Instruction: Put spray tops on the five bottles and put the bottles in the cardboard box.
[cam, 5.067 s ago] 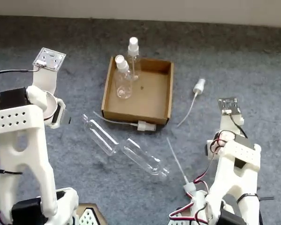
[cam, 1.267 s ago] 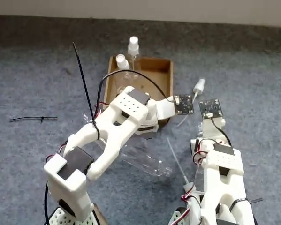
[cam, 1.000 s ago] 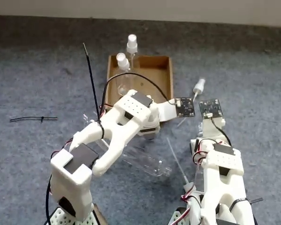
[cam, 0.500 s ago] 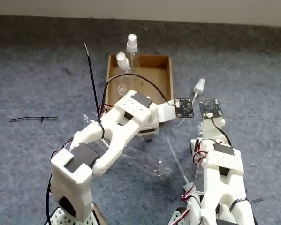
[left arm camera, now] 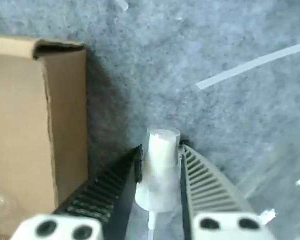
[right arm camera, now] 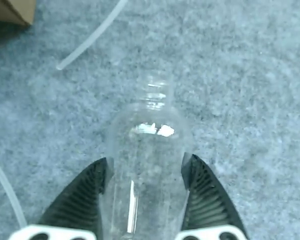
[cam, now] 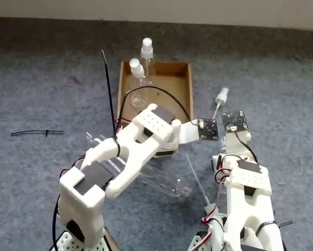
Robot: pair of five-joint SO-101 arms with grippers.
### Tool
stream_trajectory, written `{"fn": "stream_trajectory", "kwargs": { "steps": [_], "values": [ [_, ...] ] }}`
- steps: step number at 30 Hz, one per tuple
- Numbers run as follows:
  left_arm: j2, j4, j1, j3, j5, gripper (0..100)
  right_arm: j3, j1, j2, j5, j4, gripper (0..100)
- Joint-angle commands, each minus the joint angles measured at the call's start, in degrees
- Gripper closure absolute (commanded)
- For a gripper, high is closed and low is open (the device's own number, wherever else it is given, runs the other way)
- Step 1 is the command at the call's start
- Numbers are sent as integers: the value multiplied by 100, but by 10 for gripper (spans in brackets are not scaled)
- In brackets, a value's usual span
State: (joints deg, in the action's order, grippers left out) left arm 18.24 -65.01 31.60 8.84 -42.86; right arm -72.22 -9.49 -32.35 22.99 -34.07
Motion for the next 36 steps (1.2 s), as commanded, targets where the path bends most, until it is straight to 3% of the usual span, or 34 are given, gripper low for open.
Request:
{"fn": "stream_trajectory", "kwargs": {
  "steps": [1, 16, 23, 28, 36],
  "values": [
    [-576, -360, 57, -409, 308, 881, -154, 66, 92, -44, 22, 995],
    [-2686, -1433, -374, -1288, 791, 880, -145, 66, 40, -44, 22, 995],
    [-1956, -1152, -347, -514, 360, 871, -145, 57, 40, -44, 22, 995],
    [-1305, -712, -356, -462, -88, 771, -154, 66, 48, -44, 22, 995],
    [-655, -475, -295, -470, -791, 779, -154, 66, 75, -44, 31, 995]
  ]
}}
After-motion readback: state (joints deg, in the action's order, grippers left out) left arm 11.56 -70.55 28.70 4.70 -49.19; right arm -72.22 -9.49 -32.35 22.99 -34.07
